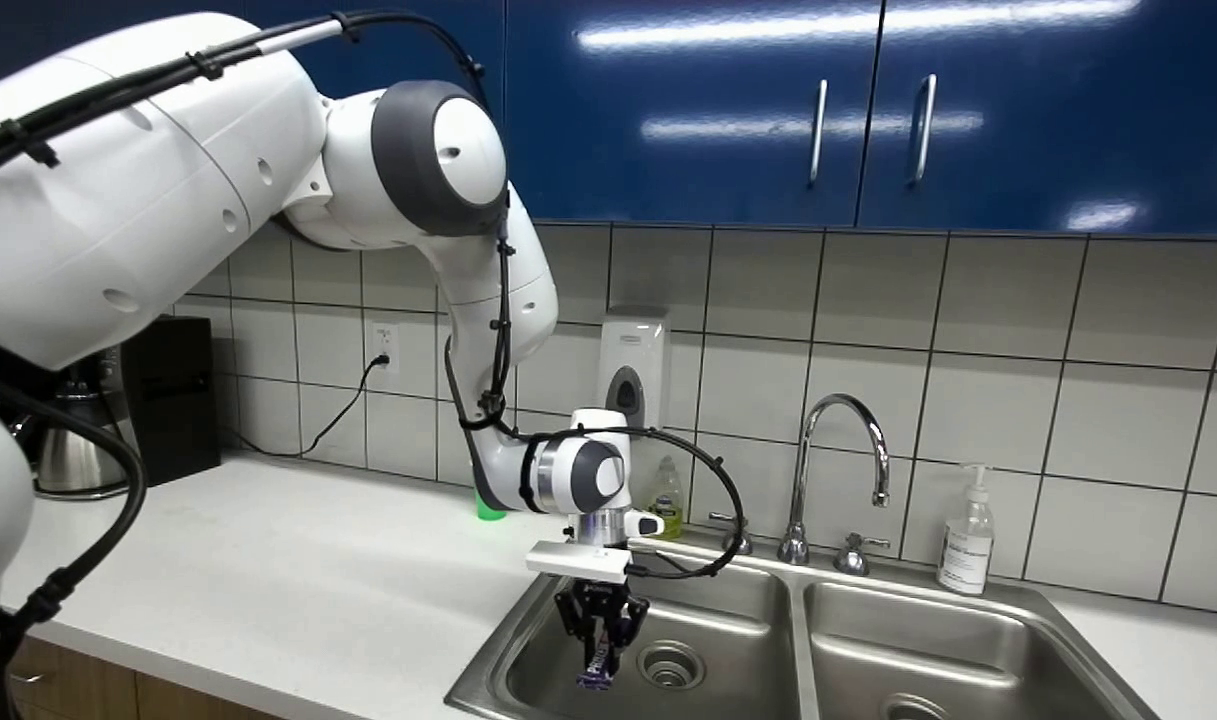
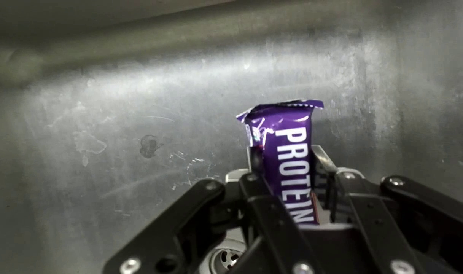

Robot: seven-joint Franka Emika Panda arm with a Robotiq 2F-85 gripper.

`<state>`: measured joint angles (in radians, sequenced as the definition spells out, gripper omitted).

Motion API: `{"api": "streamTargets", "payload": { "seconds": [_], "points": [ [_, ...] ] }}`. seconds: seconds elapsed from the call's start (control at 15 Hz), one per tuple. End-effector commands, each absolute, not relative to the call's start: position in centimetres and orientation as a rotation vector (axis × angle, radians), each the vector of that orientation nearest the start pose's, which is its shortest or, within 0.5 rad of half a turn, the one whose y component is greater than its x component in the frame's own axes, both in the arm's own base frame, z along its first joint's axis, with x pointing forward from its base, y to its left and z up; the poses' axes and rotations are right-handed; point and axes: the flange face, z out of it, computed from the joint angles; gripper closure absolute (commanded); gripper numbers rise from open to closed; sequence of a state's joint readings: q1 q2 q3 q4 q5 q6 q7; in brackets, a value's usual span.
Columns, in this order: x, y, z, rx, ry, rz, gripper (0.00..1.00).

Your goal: Put the chocolate bar inside the sink

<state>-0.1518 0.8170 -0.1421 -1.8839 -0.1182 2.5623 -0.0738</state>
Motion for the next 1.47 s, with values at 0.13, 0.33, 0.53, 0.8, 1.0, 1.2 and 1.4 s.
{"api": "streamTargets", "payload": {
  "seconds": [0.13,0.33,0.53,0.8,1.0,1.2,1.4],
  "points": [
    [57.8,-19.2,4.4,-3.248,0.162,0.297,0.90],
    [57.5,-19.8,3.3,-3.246,0.178,0.311,0.90],
    [57.4,-20.4,2.2,-3.245,0.186,0.325,0.90],
    [57.4,-20.9,1.0,-3.246,0.194,0.339,0.90],
    [57.6,-21.0,0.3,-3.248,0.195,0.346,0.90],
    [57.8,-21.0,-0.3,-3.248,0.190,0.351,0.90],
    [58.0,-20.9,-0.9,-3.248,0.186,0.354,0.90]
  ]
}}
